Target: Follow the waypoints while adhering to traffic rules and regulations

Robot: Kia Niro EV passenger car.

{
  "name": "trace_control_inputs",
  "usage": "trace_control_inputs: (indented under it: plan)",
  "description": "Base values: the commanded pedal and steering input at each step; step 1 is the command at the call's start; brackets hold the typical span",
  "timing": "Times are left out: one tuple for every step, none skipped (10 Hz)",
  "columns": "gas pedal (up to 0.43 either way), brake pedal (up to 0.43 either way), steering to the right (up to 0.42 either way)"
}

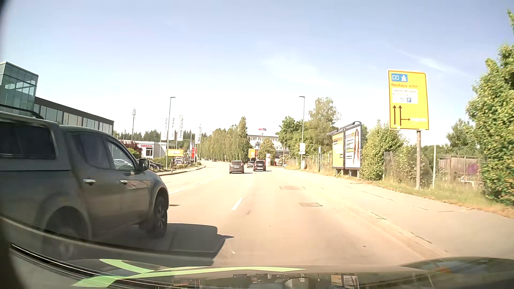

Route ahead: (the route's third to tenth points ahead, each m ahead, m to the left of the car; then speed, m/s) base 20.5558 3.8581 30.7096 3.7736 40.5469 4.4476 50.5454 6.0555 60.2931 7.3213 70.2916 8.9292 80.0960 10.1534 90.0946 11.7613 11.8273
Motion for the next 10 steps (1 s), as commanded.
trace_control_inputs:
  plan:
    - [0.098, 0.000, -0.010]
    - [0.098, 0.000, -0.010]
    - [0.098, 0.000, -0.009]
    - [0.098, 0.000, -0.010]
    - [0.098, 0.000, -0.010]
    - [0.098, 0.000, -0.009]
    - [0.098, 0.000, -0.009]
    - [0.098, 0.000, -0.009]
    - [0.098, 0.000, -0.009]
    - [0.098, 0.000, -0.009]
